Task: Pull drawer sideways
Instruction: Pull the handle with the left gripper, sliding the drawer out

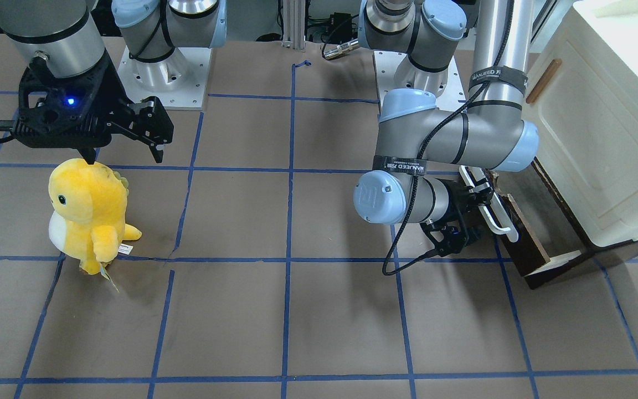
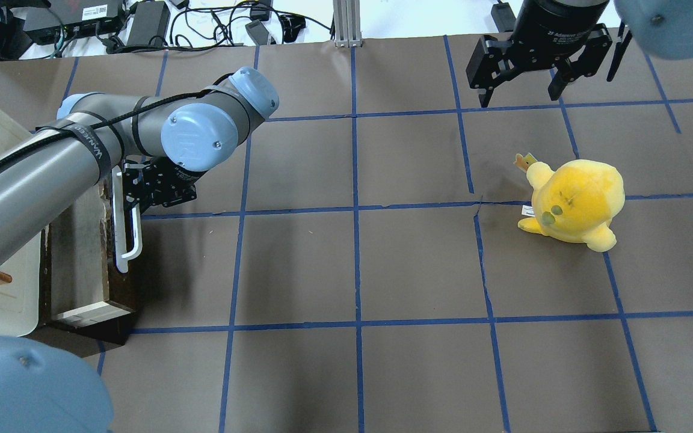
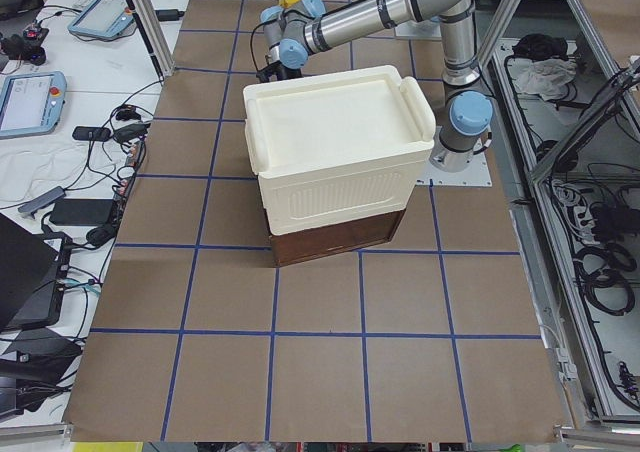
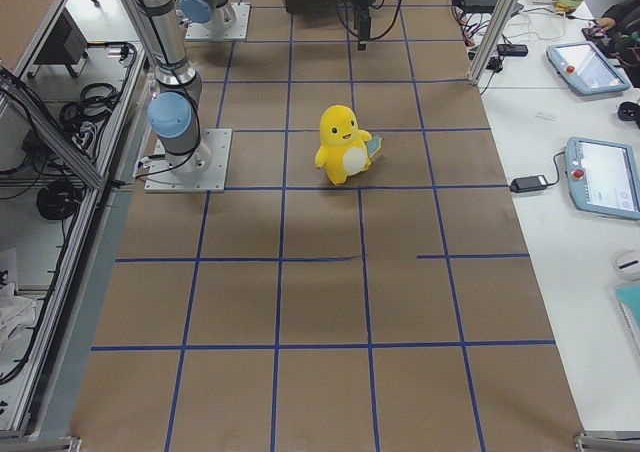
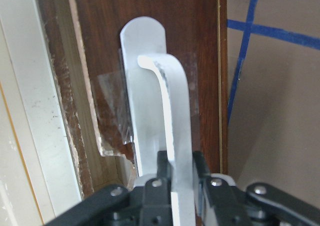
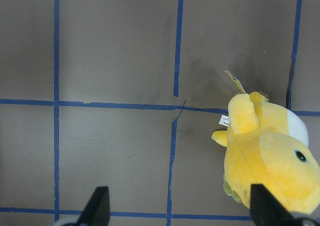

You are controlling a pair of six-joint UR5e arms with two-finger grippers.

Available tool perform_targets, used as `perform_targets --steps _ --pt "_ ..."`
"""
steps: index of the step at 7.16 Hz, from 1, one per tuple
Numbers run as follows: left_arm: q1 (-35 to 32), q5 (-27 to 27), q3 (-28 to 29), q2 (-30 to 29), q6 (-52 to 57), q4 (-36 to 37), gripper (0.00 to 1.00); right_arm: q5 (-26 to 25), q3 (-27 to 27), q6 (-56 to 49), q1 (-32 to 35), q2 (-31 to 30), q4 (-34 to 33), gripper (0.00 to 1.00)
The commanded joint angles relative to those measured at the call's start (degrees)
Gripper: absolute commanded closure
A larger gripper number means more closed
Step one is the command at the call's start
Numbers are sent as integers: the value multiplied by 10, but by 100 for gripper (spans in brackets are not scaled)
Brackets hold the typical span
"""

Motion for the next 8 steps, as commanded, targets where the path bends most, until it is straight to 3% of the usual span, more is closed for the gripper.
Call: perform_targets --steps 1,8 --pt "-13 -4 18 -10 -13 -18 100 0 0 0 0 0 0 0" --pt "-37 -36 61 -35 -52 -58 100 0 0 0 0 0 0 0"
